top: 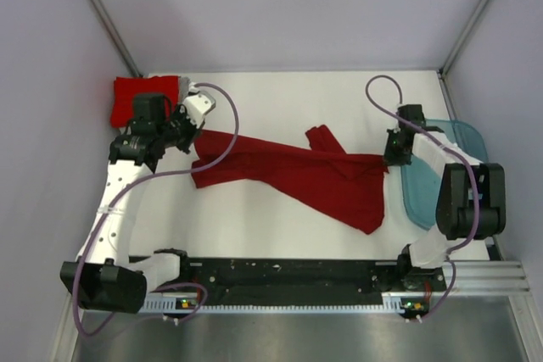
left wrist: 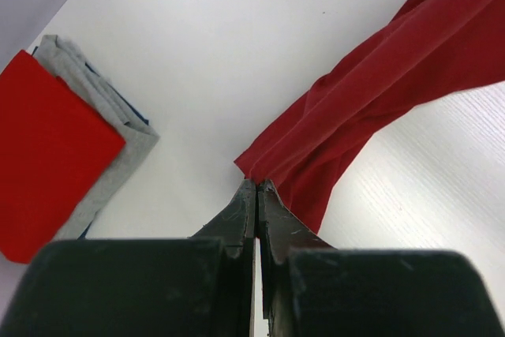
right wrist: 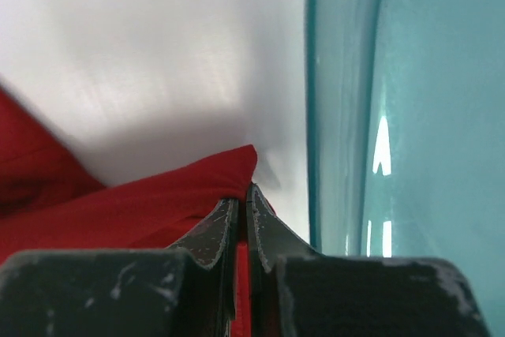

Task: Fold and stack the t-shirts
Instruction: Flatten out the tshirt

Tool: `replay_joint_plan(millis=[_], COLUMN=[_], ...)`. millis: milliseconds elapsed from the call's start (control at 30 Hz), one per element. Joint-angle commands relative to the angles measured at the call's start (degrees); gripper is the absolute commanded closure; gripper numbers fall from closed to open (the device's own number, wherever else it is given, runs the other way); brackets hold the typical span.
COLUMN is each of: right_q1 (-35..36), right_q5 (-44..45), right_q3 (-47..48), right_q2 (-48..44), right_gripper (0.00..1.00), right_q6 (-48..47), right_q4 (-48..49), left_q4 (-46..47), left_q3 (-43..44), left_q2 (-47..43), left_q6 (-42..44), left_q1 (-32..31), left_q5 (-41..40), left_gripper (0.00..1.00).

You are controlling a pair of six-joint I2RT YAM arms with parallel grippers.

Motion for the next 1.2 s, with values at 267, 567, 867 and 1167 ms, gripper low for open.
replay_joint_plan(millis=[267, 567, 867, 1167], right_q1=[-9.17, -5.56, -6.44, -7.58], right_q5=[-0.06, -20.57, -23.39, -27.95], right_q3=[1.36, 28.21, 77.54, 61.36], right_q2=[-9.44, -8.59, 9.00, -2.40], right_gripper=[1.00, 1.00, 1.00, 1.00], right_q6=[-4.09, -0.40, 4.96, -1.17], right_q4=[-0.29, 0.15, -1.26, -1.70], left_q4=[5.06, 14.72, 23.17, 27.20], left_q3=[-0.94, 14.05, 53.09, 40.67], left_q2=[-0.52, 9.48, 30.93, 25.51], left_q6=[-0.29, 0.76, 2.87, 9.11], left_q1=[-2.51, -2.51, -2.42, -2.16], left_q5=[-6.91, -12.98, -25.73, -25.30], left_gripper=[1.00, 1.00, 1.00, 1.00])
